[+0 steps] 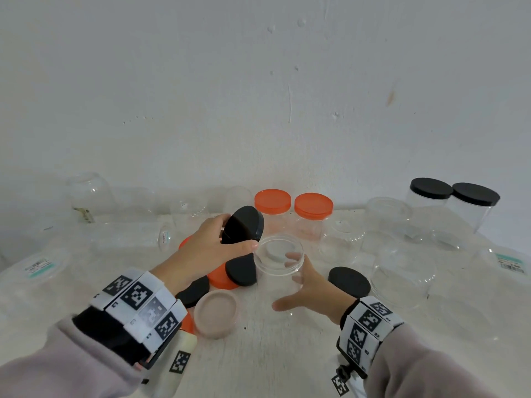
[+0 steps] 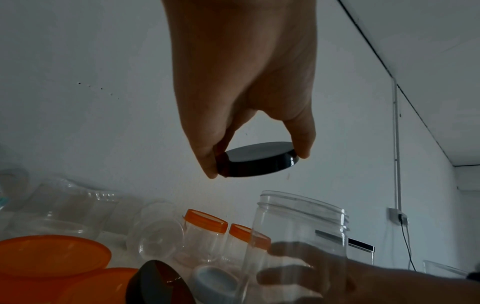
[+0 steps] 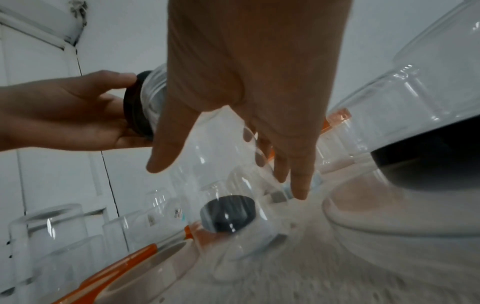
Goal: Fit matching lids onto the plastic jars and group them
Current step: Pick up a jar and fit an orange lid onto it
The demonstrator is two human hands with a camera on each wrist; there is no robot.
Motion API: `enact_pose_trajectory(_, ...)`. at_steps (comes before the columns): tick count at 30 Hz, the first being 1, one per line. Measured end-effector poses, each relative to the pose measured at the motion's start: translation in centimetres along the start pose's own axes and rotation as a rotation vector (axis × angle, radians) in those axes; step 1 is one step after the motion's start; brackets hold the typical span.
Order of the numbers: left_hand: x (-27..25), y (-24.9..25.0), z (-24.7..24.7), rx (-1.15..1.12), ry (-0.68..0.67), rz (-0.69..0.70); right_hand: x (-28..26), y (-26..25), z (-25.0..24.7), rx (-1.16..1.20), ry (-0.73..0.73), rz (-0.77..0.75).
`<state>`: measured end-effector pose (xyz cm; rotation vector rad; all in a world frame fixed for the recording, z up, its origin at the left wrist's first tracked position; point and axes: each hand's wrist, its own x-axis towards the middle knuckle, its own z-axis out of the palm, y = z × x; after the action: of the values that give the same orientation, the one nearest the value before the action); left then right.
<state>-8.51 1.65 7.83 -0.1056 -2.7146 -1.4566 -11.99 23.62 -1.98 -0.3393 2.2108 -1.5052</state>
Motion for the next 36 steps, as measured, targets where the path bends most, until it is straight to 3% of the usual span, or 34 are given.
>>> enact_pose_trajectory(4, 0.1, 0.6, 0.5, 0.035, -0.026, 0.049, 0.2, -0.9, -0.2, 0.034, 0.037, -0.08)
enact_pose_trajectory(15, 0.7, 1.8, 3.1, 0.34, -0.218, 0.1, -0.5, -1.2, 0.0, 0.032, 0.046, -0.116)
enact_pose_trajectory(27, 0.8, 1.9, 4.2, 0.384, -0.265, 0.082, -0.8, -1.3, 0.2, 0.051, 0.057, -0.137)
enact_pose_trajectory(30, 0.8, 1.2, 4.3, 0.311, -0.257, 0.064, -1.0, -1.5, -0.2, -0.007, 0.013, -0.093)
enact_pose_trajectory(33, 0.5, -0.2, 4.2, 0.095, -0.265, 0.015, -1.8, -2.3, -1.8, -0.057, -0.064, -0.025)
enact_pose_trajectory(36, -0.2, -1.8, 4.6, -0.104, -0.29, -0.044, -2.6, -4.5, -4.0, -0.103, -0.1, -0.067)
